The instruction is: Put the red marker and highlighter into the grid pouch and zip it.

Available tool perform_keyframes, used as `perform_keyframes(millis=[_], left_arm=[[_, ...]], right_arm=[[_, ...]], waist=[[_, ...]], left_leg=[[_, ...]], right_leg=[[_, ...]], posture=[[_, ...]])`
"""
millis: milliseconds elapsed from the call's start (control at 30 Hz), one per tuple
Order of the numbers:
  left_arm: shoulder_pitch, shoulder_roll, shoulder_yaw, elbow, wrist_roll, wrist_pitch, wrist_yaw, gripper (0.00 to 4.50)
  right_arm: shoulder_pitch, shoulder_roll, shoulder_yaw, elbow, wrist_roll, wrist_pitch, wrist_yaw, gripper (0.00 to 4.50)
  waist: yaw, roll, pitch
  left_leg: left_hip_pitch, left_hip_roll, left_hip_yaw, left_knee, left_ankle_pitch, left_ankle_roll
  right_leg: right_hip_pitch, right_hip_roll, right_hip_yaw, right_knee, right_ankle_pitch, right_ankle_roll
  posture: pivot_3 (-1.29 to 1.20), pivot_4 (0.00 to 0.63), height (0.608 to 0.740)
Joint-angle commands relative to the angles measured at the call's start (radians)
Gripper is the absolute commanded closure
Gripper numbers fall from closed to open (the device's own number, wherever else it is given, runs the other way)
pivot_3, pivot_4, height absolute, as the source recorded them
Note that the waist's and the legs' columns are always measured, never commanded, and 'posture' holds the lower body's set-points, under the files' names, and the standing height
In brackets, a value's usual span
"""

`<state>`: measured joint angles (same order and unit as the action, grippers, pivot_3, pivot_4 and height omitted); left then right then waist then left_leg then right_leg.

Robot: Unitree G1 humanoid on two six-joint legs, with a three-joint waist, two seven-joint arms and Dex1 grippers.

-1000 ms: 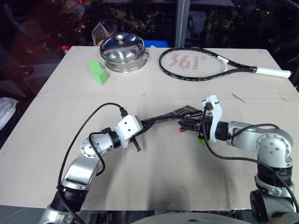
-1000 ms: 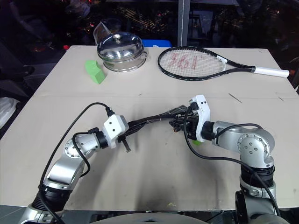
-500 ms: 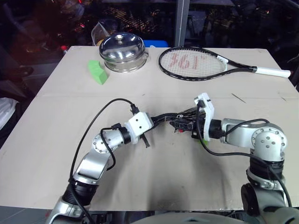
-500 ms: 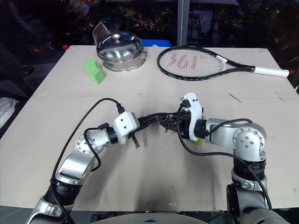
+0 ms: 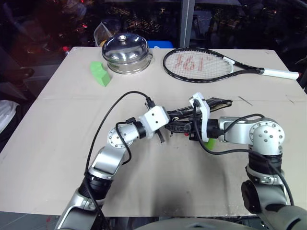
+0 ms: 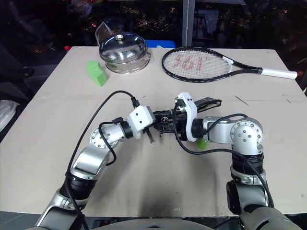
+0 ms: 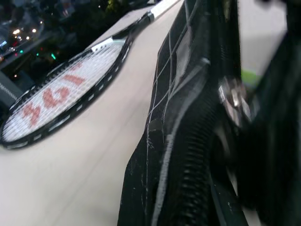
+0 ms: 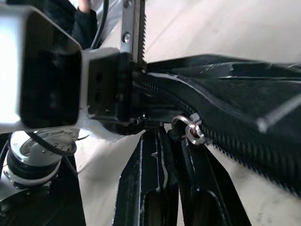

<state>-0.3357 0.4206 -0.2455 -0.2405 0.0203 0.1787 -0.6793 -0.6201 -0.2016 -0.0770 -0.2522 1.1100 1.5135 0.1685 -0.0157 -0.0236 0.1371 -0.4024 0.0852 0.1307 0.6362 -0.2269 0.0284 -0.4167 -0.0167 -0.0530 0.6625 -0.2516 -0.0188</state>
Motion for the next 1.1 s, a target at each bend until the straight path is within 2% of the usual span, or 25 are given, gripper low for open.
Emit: perform_keyframes(millis=[33, 100, 167, 267, 333, 367, 400, 467, 567, 633, 767, 900, 1100], left_arm=[[-0.039, -0.022, -0.007, -0.018, 0.007, 0.008, 0.018, 4.5], [-0.037, -0.041, 0.011, -0.028, -0.021, 0.046, 0.023, 4.5], [-0.019, -0.044, 0.053, -0.049, -0.081, 0.093, 0.003, 4.5], [0.02, -0.008, 0.109, -0.065, -0.145, 0.11, -0.04, 4.5], [0.038, 0.015, 0.123, -0.068, -0.163, 0.103, -0.054, 4.5], [0.046, 0.026, 0.134, -0.064, -0.174, 0.099, -0.062, 4.5], [0.054, 0.037, 0.144, -0.058, -0.182, 0.091, -0.07, 4.5], [0.061, 0.053, 0.157, -0.046, -0.193, 0.076, -0.083, 4.5], [0.059, 0.065, 0.158, -0.034, -0.202, 0.065, -0.091, 4.5], [0.059, 0.069, 0.158, -0.033, -0.207, 0.061, -0.096, 4.5], [0.065, 0.076, 0.152, -0.029, -0.208, 0.04, -0.114, 4.5], [0.064, 0.083, 0.148, -0.021, -0.199, 0.015, -0.123, 4.5], [0.07, 0.083, 0.142, -0.021, -0.186, -0.013, -0.12, 4.5]], right_arm=[[-0.032, 0.014, 0.025, 0.011, -0.015, -0.027, 0.035, 4.4], [-0.022, 0.003, 0.034, -0.017, -0.055, -0.084, 0.042, 4.4], [0.02, -0.077, 0.04, -0.075, -0.1, -0.153, 0.1, 4.4], [0.145, -0.226, 0.011, -0.195, -0.123, -0.215, 0.187, 3.53], [0.212, -0.307, 0.009, -0.281, -0.121, -0.251, 0.241, 2.43], [0.242, -0.316, -0.039, -0.31, -0.092, -0.255, 0.23, 2.2], [0.268, -0.318, -0.092, -0.338, -0.053, -0.272, 0.225, 2.2], [0.297, -0.297, -0.203, -0.377, 0.04, -0.301, 0.153, 2.51], [0.3, -0.276, -0.232, -0.396, 0.096, -0.326, 0.063, 3.96], [0.285, -0.252, -0.221, -0.392, 0.102, -0.346, 0.002, 4.36], [0.225, -0.202, -0.163, -0.335, 0.056, -0.377, -0.079, 4.36], [0.181, -0.196, -0.113, -0.292, 0.021, -0.391, -0.092, 4.36], [0.129, -0.248, 0.019, -0.209, -0.1, -0.352, -0.065, 4.36]], waist=[[0.0, 0.0, 0.0], [0.001, 0.0, 0.0], [0.002, 0.0, 0.0], [0.009, 0.0, 0.0], [0.005, 0.0, 0.0], [0.004, 0.0, 0.0], [0.001, 0.0, 0.0], [-0.001, 0.0, 0.001], [0.001, -0.001, 0.001], [0.001, -0.001, 0.001], [0.001, 0.0, 0.001], [0.005, 0.0, 0.001], [0.003, 0.0, 0.001]], left_leg=[[0.0, 0.0, 0.0, 0.0, 0.0, 0.0], [0.0, 0.0, 0.0, 0.0, 0.0, 0.0], [0.0, 0.0, 0.0, 0.0, 0.0, 0.0], [-0.005, -0.001, -0.002, 0.0, 0.0, 0.0], [-0.012, -0.002, -0.002, 0.001, 0.0, 0.0], [-0.013, -0.002, -0.002, 0.002, 0.0, 0.0], [-0.014, -0.002, -0.002, 0.001, 0.0, 0.0], [-0.013, -0.001, -0.002, 0.001, 0.0, 0.0], [-0.012, 0.0, -0.003, 0.001, 0.0, 0.0], [-0.012, 0.0, -0.003, 0.002, 0.0, 0.0], [-0.012, -0.001, -0.002, 0.003, 0.0, 0.0], [-0.013, -0.001, -0.002, 0.003, 0.0, 0.0], [-0.013, -0.001, -0.002, 0.003, 0.0, 0.0]], right_leg=[[0.0, 0.0, 0.0, 0.0, 0.0, 0.0], [0.0, 0.0, 0.0, 0.0, 0.0, 0.0], [0.0, 0.0, 0.0, 0.0, 0.0, 0.0], [-0.003, -0.001, -0.001, -0.001, -0.001, 0.002], [-0.009, -0.002, -0.002, -0.001, -0.002, 0.003], [-0.011, -0.002, -0.002, 0.0, -0.002, 0.003], [-0.013, -0.002, -0.001, 0.0, -0.002, 0.003], [-0.012, 0.0, -0.001, 0.001, -0.002, 0.003], [-0.012, 0.001, -0.001, 0.001, -0.002, 0.003], [-0.012, 0.001, -0.001, 0.001, -0.001, 0.003], [-0.012, 0.001, 0.0, 0.002, -0.001, 0.003], [-0.012, 0.0, 0.0, 0.001, -0.001, 0.003], [-0.012, 0.0, 0.001, 0.001, -0.001, 0.003]], posture=[[0.0, 0.15, 0.74], [0.0, 0.15, 0.74], [0.0, 0.15, 0.74], [0.0, 0.15, 0.74], [0.0, 0.15, 0.74], [0.0, 0.15, 0.74], [0.0, 0.15, 0.74], [0.0, 0.15, 0.74], [0.0, 0.15, 0.74], [0.0, 0.15, 0.74], [0.0, 0.15, 0.74], [0.0, 0.15, 0.74], [0.0, 0.15, 0.74]])
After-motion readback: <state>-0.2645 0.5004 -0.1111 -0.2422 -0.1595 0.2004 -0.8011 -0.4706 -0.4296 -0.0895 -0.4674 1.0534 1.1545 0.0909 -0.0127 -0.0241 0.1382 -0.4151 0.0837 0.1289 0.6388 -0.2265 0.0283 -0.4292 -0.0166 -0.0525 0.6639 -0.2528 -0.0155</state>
